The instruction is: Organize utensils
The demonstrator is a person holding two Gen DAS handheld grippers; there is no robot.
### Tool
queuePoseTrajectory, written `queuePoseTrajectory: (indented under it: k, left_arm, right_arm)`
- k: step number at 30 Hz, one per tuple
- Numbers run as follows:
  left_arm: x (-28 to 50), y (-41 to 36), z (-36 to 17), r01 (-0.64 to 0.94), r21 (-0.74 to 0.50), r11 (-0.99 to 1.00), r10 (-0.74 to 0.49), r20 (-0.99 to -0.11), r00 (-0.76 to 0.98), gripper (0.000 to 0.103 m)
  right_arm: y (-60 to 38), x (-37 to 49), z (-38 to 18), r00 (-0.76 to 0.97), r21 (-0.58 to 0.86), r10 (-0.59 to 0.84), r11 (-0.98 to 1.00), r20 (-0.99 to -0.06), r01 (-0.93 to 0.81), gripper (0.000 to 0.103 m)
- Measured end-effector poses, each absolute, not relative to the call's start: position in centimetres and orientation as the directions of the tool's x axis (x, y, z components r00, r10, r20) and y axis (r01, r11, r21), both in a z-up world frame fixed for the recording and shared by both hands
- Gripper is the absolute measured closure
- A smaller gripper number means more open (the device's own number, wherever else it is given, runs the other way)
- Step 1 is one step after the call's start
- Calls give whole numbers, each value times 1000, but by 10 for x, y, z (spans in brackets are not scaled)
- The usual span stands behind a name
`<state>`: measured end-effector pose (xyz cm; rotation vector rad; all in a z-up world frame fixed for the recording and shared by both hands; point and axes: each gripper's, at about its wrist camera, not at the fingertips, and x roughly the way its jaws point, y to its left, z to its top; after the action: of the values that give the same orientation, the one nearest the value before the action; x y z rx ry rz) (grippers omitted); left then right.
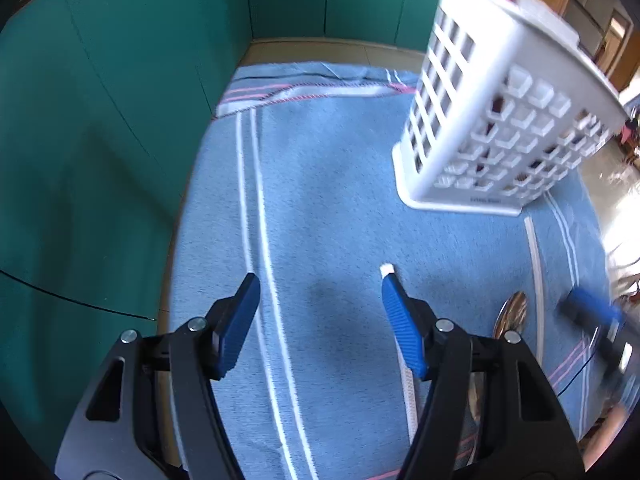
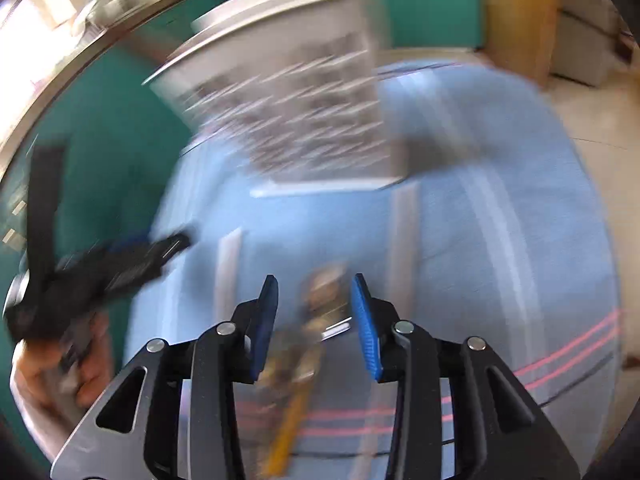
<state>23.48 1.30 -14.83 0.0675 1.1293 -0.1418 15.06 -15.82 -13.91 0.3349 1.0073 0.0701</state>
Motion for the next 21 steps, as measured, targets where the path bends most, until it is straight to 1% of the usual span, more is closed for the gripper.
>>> queuePoseTrajectory:
  k: [5, 10, 12, 14, 15, 17, 19, 21]
  left_arm:
    - [233, -13, -165, 189, 29, 982, -49, -917, 397, 40]
    - [237, -26, -177, 198, 67, 978, -17, -918, 395, 39]
    - [239, -28, -178, 198, 68, 978, -17, -918, 396, 39]
    - [241, -28, -179, 196, 59, 979, -23, -920, 392, 39]
    - [241, -28, -179, 200, 53, 978, -29, -921, 388, 41]
    - [242, -28, -178, 215, 33, 976, -52, -925, 377, 51]
    - [242, -29, -177, 229, 22, 973, -65, -928, 367, 55]
    - [242, -30, -177, 235, 16, 972, -72, -929, 363, 61]
  right_arm:
    - [-198, 183, -159, 501, 209, 89, 959, -861, 189, 65]
    - [-194, 205, -179, 472, 117, 27, 980, -881, 162, 65]
    - [-190, 211, -181, 478, 66, -18, 985, -878, 159, 65]
    - [-182, 223, -186, 474, 48, -35, 986, -880, 161, 65]
    - [-182, 227, -187, 471, 40, -42, 986, -881, 161, 65]
    - [-181, 231, -187, 456, 30, -45, 987, -889, 156, 65]
    - [-182, 234, -188, 449, 32, -40, 988, -893, 152, 68]
    - [-178, 237, -190, 445, 38, -26, 990, -895, 134, 80]
